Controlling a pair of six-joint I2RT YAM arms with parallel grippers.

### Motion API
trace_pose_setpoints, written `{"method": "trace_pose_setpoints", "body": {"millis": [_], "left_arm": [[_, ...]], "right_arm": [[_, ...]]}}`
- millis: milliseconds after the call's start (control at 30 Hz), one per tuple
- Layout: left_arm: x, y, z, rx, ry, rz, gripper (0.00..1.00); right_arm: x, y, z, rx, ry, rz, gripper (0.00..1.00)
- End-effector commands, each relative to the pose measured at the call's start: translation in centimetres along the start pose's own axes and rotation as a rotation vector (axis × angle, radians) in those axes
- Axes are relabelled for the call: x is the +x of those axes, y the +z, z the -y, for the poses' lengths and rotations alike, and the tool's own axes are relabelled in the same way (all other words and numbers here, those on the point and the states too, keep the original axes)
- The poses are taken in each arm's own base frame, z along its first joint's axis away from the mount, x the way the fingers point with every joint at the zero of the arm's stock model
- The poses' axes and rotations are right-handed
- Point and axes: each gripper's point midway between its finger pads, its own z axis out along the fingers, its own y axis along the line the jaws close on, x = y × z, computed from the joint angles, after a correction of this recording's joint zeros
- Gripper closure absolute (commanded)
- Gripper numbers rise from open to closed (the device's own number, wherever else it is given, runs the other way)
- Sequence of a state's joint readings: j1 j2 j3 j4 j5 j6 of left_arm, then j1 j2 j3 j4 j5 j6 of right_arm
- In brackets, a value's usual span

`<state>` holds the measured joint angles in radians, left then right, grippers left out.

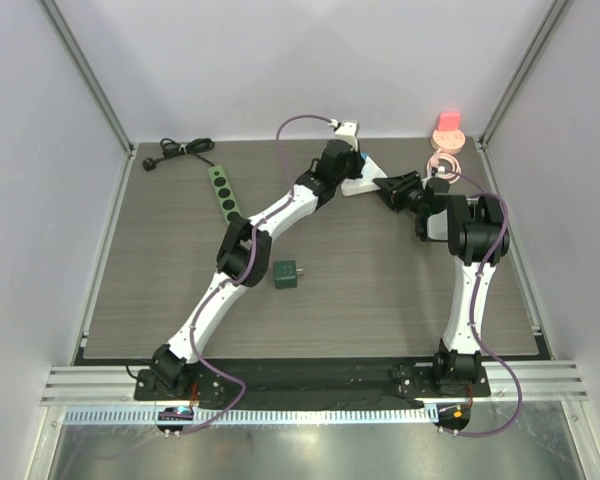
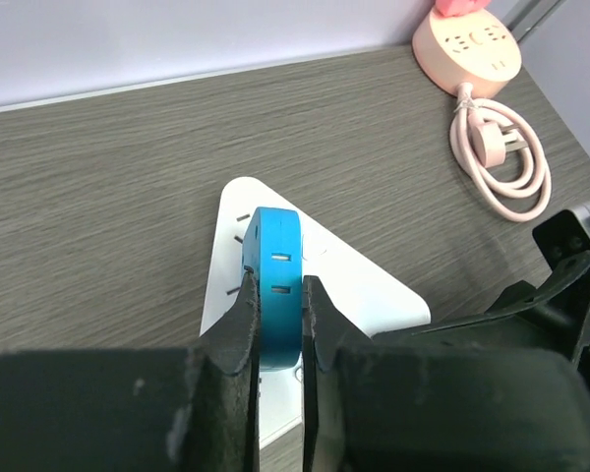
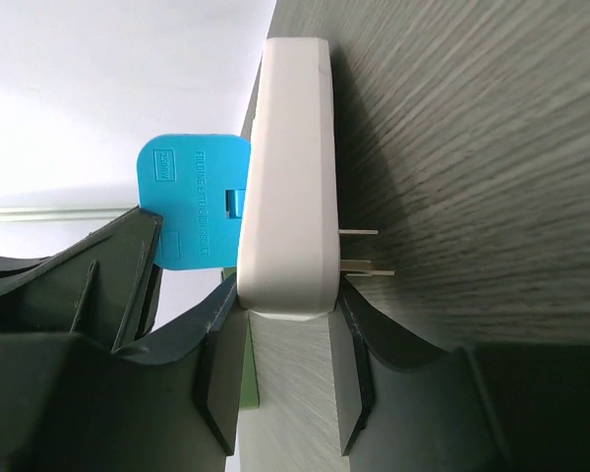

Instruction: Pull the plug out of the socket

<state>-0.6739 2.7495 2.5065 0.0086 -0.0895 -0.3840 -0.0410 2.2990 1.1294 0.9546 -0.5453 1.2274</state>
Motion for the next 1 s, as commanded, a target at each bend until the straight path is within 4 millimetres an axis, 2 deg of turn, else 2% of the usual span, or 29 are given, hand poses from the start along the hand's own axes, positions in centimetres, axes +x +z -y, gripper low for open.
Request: {"method": "trace_pose_setpoints", "body": {"millis": [0, 133, 267, 300, 400, 433, 467, 500, 633, 733, 900, 967], "left_arm": [[-2.2, -1.7, 0.9, -0.008, 0.007, -0.004, 1.00], [-2.8, -2.5, 1.6, 0.016, 0.015, -0.028, 1.00], [-3.9, -3.3, 2.6, 0.055, -0.008, -0.031, 1.00], [-4.2, -3.4, 2.8, 0.062, -0.012, -0.031, 1.00], [-5.3, -3.8, 3.5, 0.083, -0.029, -0.019, 1.00], [-5.6, -4.0, 3.8, 0.089, -0.034, -0.015, 1.00], [-6.2, -4.1, 4.1, 0.095, -0.036, -0.003, 1.00], [-6.7, -4.2, 4.2, 0.099, -0.041, 0.007, 1.00], [-10.0, -5.0, 5.1, 0.118, -0.068, 0.067, 1.00], [-11.5, -5.7, 5.9, 0.156, -0.082, 0.085, 1.00], [-13.2, -6.4, 5.7, 0.159, -0.093, 0.112, 1.00], [-13.2, -6.5, 5.4, 0.156, -0.099, 0.112, 1.00]], "right_arm": [[0.0, 0.4, -2.9, -0.042, -0.094, -0.020, 0.73], [0.0, 0.8, -2.9, -0.045, -0.095, -0.028, 0.55], [-0.3, 1.7, -2.1, -0.025, -0.103, -0.037, 0.52], [-0.2, 1.8, -1.9, -0.017, -0.104, -0.039, 0.53], [-0.1, 2.3, -0.7, 0.040, -0.117, -0.046, 0.69], [-0.2, 2.4, -0.5, 0.058, -0.120, -0.040, 0.88], [-0.2, 2.3, 0.2, 0.096, -0.114, -0.034, 0.96], [-0.1, 2.3, 0.4, 0.109, -0.120, -0.033, 0.99], [-0.4, 2.2, 1.1, 0.178, -0.160, -0.013, 0.99], [-0.6, 1.9, 1.9, 0.227, -0.152, 0.004, 0.99], [-0.7, 1.8, 2.6, 0.259, -0.147, 0.014, 0.99], [-0.7, 1.7, 2.8, 0.265, -0.141, 0.015, 0.99]]}}
